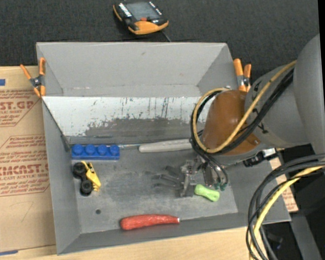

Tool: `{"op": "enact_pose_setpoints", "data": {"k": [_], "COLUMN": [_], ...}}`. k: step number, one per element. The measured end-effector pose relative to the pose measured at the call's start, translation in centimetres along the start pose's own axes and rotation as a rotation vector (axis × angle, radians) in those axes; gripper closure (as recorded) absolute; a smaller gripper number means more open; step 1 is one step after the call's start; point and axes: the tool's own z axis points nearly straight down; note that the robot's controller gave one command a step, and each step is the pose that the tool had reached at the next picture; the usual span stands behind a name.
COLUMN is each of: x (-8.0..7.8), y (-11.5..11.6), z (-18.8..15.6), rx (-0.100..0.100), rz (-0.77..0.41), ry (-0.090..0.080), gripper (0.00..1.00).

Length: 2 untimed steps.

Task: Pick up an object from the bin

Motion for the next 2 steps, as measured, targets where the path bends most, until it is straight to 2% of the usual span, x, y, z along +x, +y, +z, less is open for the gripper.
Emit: {"op": "enact_pose_setpoints", "data": {"k": [1,2], "x": [0.0,0.3], "y": [0.0,0.0], "z": [0.0,-2.5], "rx": [0.0,0.0], "rz": [0.0,0.0], "ry": [0.0,0.009], "gripper": [1.0,1.0]}}
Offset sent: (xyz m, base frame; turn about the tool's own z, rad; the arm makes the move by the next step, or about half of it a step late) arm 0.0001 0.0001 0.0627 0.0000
